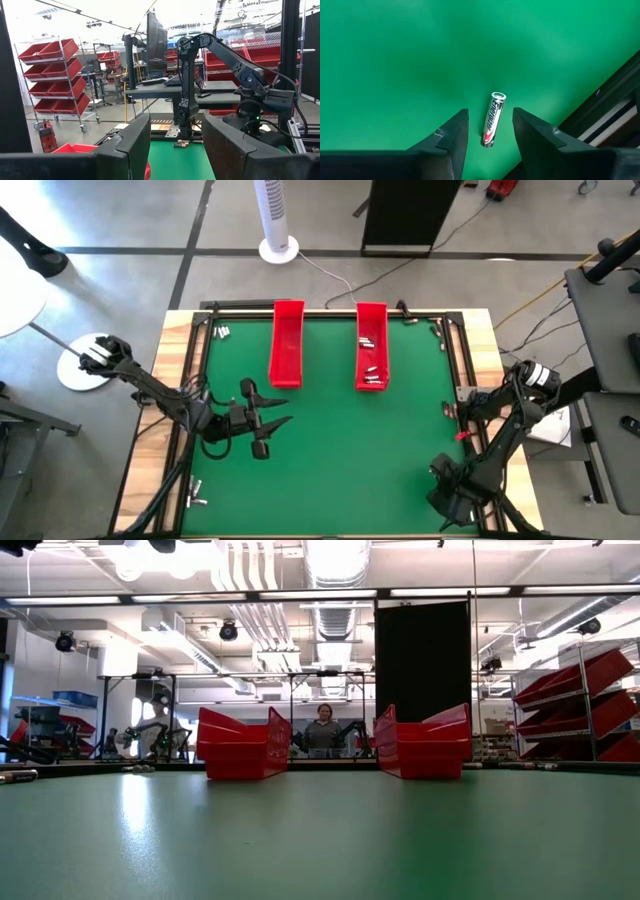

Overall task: Sort batteries
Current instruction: Put the silver battery into the right red bin

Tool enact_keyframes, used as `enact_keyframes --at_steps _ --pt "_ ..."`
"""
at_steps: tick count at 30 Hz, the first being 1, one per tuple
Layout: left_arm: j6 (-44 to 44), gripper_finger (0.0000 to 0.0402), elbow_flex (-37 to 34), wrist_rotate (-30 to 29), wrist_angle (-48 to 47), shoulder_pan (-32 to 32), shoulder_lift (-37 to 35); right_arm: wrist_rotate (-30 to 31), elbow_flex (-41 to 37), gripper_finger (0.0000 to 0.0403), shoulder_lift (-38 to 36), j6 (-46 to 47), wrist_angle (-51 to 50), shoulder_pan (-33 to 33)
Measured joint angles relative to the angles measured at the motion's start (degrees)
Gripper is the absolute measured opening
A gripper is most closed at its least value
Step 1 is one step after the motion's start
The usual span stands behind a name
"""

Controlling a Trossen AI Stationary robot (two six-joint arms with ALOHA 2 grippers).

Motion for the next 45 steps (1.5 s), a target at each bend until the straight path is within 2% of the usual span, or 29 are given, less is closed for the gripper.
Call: enact_keyframes --at_steps 15,20,29,32,36,45 --pt "0.0 0.0158 0.0 -0.02 0.2 0.0 0.0 -0.62 -0.38 0.0078 0.0 -0.11 1.3 -0.42" --pt "0.0 0.0158 0.0 -0.02 0.24 0.0 0.0 -1.41 -0.38 0.0085 0.11 -1.78 1.0 -1.86" --pt "0.02 0.0158 0.0 -0.02 0.22 0.0 0.0 -3.25 -1.06 0.0123 0.15 -3.55 3.34 -2.55" --pt "0.02 0.0158 0.0 -0.02 0.23 0.0 0.0 -6.17 -2.21 0.0124 1.06 -4.75 6.07 -2.92" --pt "0.02 0.0158 0.0 -0.03 0.24 0.0 0.0 -9.63 -2.37 0.011 4.24 -6.71 7.06 -3.93" --pt "0.54 0.0158 0.0 -0.04 0.24 0.0 0.0 -7.13 1.24 0.0052 5.25 -10.56 7.2 -5.89"
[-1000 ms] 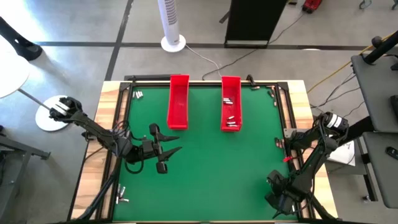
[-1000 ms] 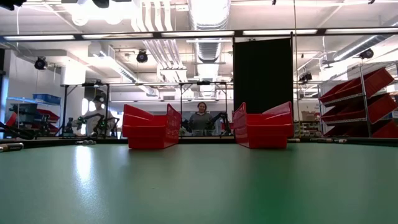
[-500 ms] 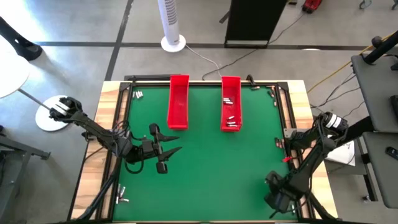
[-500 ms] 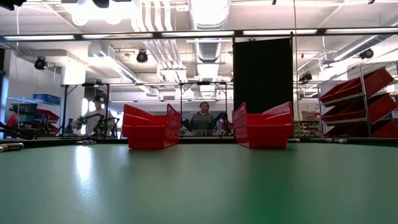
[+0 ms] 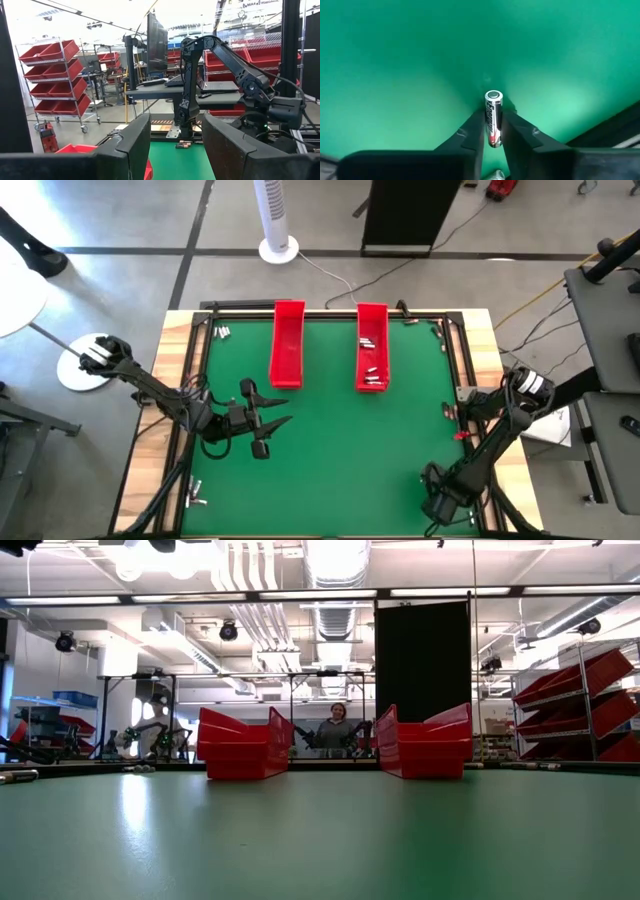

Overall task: Sort batteries
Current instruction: Put the silver battery into the right red bin

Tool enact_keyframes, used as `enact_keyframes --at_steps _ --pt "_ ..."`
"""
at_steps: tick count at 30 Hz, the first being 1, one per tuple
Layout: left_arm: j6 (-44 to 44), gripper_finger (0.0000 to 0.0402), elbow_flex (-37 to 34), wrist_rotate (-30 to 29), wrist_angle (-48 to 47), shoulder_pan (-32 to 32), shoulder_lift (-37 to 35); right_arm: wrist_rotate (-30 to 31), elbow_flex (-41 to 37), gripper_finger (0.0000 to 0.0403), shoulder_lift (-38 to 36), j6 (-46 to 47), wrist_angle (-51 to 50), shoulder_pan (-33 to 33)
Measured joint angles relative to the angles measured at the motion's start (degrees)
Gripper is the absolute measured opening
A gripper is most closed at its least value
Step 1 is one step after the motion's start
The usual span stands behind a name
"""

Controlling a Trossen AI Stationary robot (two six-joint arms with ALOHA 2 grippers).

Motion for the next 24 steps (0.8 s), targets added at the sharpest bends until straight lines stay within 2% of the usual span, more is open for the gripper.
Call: enact_keyframes --at_steps 6,14,24 --pt "0.14 0.0158 0.0 0.0 0.0 0.0 0.0 7.67 2.19 0.0022 0.04 -2.16 2.58 -0.17" --pt "0.14 0.0158 0.0 0.0 0.42 0.0 0.0 16.9 3.27 0.0019 0.15 -7.43 2.05 -1.74" --pt "0.14 0.0158 0.0 0.0 0.42 0.0 -0.02 23.55 3.58 0.0019 2.24 -12.1 1.96 -3.34"
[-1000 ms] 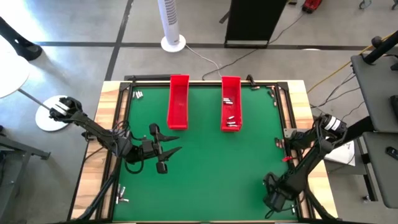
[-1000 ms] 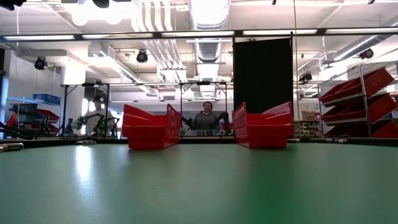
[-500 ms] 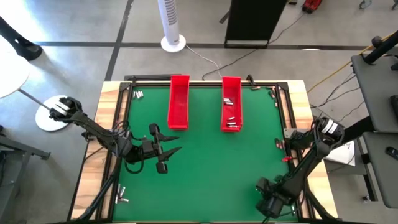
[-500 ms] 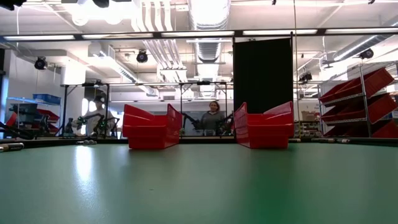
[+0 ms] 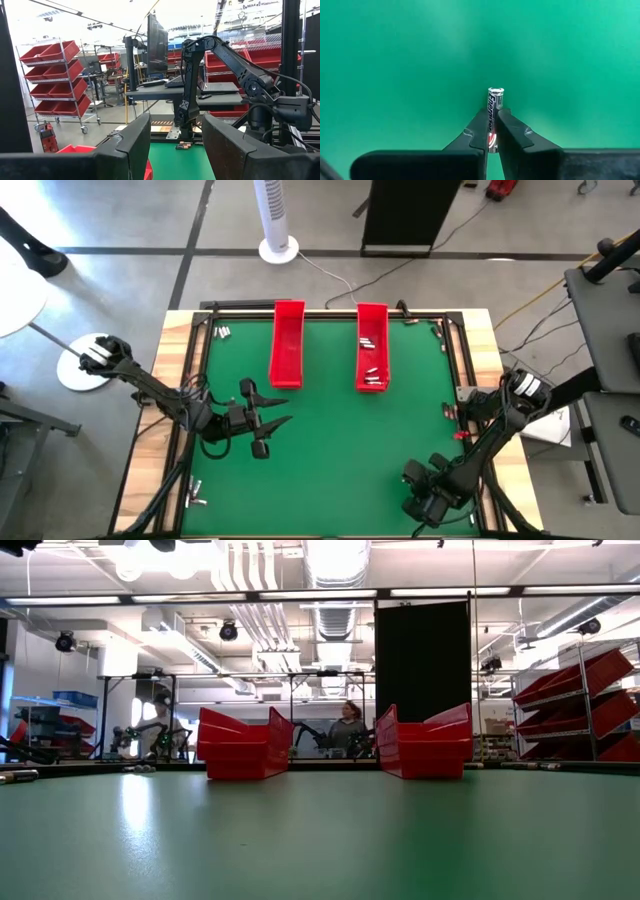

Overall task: Sort batteries
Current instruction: Put the silver battery into the right red bin

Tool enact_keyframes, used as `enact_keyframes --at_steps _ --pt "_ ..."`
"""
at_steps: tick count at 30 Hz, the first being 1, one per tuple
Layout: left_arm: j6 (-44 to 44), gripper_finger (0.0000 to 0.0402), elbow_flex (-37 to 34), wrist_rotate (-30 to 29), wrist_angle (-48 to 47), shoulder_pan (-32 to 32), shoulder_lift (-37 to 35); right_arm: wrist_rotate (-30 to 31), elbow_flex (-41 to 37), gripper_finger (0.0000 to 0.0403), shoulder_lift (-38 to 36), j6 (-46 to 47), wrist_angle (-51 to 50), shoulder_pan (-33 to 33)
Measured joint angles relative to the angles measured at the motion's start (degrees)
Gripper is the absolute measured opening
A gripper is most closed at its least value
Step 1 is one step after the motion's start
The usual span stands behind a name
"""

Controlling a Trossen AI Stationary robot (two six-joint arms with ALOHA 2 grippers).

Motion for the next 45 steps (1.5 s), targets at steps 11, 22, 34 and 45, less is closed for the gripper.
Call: enact_keyframes --at_steps 11,22,34,45 --pt "0.0 0.0158 0.0 0.0 0.0 0.0 0.0 15.22 -0.22 0.0022 2.17 -1.51 0.85 2.11" --pt "0.0 0.0158 0.0 0.0 -0.02 0.0 0.0 21.54 -0.11 0.0059 11.46 0.4 2.49 3.06" --pt "-0.01 0.0158 0.0 0.0 0.0 0.0 -0.02 29.38 -1.18 0.0055 13.1 4.73 4.36 4.9" --pt "0.0 0.0158 0.0 0.0 0.0 0.0 -0.02 32.35 -2.95 0.0057 13.15 6.47 5.79 4.96"
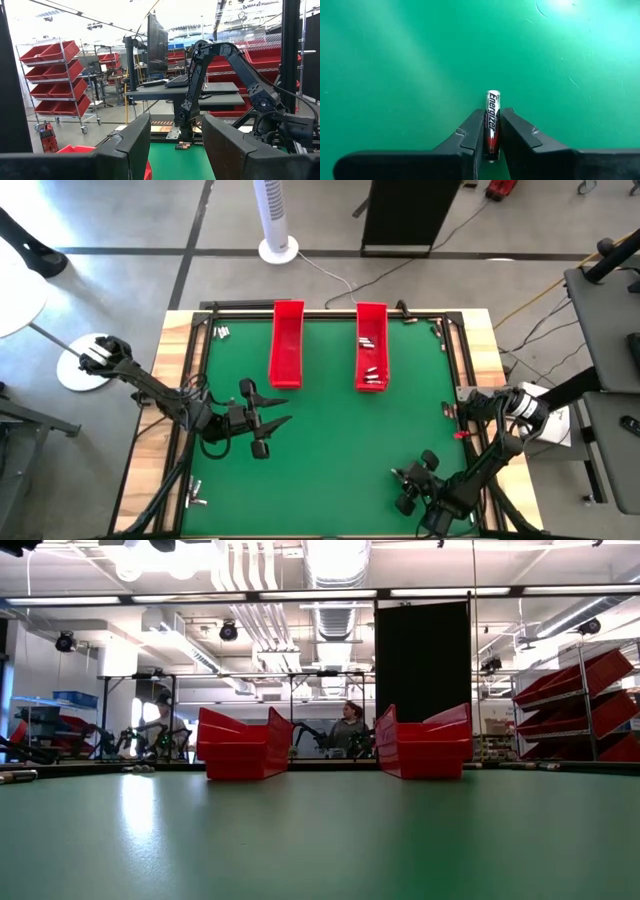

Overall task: Sort batteries
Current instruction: Put the silver battery into the right red bin

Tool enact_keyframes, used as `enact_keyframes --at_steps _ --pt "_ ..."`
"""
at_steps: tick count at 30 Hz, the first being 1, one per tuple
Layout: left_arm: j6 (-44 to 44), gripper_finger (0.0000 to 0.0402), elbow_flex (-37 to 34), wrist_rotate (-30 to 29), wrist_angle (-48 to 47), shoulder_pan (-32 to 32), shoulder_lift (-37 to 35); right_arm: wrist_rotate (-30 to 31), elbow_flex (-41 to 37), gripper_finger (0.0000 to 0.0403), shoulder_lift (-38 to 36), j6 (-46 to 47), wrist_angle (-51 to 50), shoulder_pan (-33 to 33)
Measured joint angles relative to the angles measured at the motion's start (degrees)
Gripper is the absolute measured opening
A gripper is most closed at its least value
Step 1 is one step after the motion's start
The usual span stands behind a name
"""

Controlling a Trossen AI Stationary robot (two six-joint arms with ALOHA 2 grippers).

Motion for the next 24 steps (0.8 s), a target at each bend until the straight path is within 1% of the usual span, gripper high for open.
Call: enact_keyframes --at_steps 10,19,24 --pt "0.0 0.0158 0.0 0.0 0.0 0.0 0.0 2.8 -0.7 0.0045 0.13 -1.86 -0.02 -0.08" --pt "0.0 0.0158 0.0 0.0 -0.02 0.0 0.0 3.83 -2.01 0.0057 0.13 -1.9 1.43 -0.11" --pt "0.0 0.0158 0.0 0.0 -0.02 0.0 0.0 4.28 -3.04 0.0035 0.02 -3.36 3.31 -0.11"
